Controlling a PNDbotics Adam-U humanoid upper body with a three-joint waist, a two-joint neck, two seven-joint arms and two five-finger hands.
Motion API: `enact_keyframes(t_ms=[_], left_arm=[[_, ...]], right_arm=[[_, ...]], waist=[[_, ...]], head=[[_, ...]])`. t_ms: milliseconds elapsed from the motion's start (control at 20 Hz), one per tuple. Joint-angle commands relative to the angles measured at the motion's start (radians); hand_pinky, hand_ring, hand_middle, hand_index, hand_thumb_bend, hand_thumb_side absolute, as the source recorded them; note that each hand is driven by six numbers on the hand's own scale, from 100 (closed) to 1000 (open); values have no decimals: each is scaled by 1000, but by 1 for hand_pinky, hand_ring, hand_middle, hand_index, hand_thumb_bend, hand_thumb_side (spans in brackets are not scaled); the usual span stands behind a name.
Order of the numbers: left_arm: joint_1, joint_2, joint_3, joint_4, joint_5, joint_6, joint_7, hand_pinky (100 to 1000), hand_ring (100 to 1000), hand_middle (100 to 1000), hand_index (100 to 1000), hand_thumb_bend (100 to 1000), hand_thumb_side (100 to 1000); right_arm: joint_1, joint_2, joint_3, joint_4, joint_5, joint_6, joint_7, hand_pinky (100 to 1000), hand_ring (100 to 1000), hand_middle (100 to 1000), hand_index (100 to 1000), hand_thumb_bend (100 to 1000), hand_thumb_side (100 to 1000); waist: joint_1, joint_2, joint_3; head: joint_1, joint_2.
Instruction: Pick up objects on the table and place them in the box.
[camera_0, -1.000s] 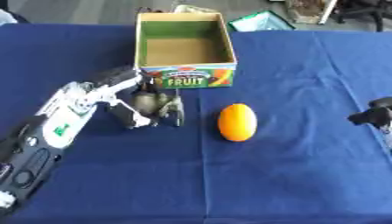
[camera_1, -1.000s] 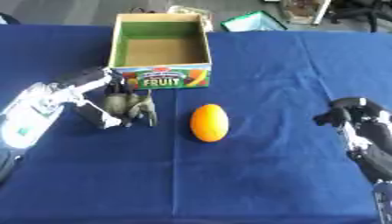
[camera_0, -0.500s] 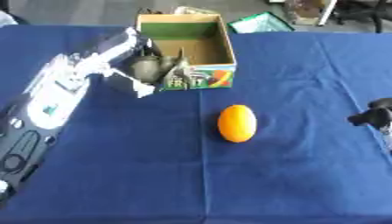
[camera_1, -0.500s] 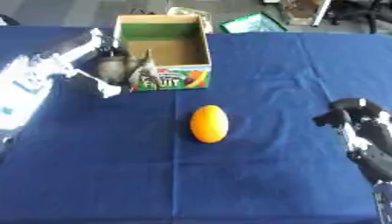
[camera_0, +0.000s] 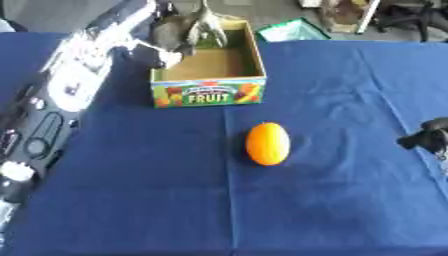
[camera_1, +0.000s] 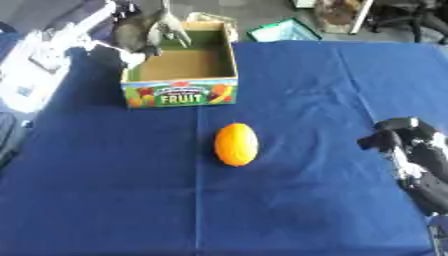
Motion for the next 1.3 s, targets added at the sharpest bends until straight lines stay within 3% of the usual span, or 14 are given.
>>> enact_keyframes(t_ms=[50,400,500,650,750,900,1150,1200,1300], left_arm=[[-62,-20,29,103,-55,-13,46,552,420,381,560,100,172],[-126,-51,67,300,-202,-18,138,588,508,489,636,134,167],[-136,-54,74,334,-236,-18,151,605,542,541,678,198,161],[-141,-56,78,363,-275,-21,138,634,587,605,723,393,142],[-140,-57,78,368,-295,-27,116,654,619,634,740,452,138],[-139,-54,79,369,-316,-33,77,726,705,710,779,596,116],[-129,-36,80,315,-284,-38,57,771,762,768,806,741,269],[-127,-29,77,297,-273,-38,57,790,782,791,822,836,353],[-122,-14,74,262,-256,-32,58,801,795,804,832,914,422]], right_arm=[[-17,-6,9,-9,-10,-1,14,641,519,423,640,100,262],[-30,-6,23,-9,-15,-2,31,642,519,422,640,100,261],[-33,-5,27,-9,-16,-2,35,642,519,422,640,100,261],[-35,-5,28,-9,-17,-3,37,642,519,422,639,100,260],[-35,-5,27,-9,-17,-4,37,642,519,422,639,100,260],[-35,-5,27,-8,-17,-3,38,642,519,422,639,100,261],[-36,-6,23,-8,-16,-2,36,642,519,423,640,100,265],[-36,-7,22,-7,-16,-2,35,642,520,423,640,100,268],[-37,-9,21,-7,-16,-2,34,642,520,423,640,100,268]], waist=[[0,-10,-12],[0,5,-51],[0,8,-59],[-1,12,-66],[-1,13,-67],[0,12,-65],[3,9,-57],[4,8,-55],[6,6,-50]], head=[[13,-16],[37,-26],[42,-29],[44,-29],[42,-29],[41,-29],[36,-28],[34,-27],[31,-25]])
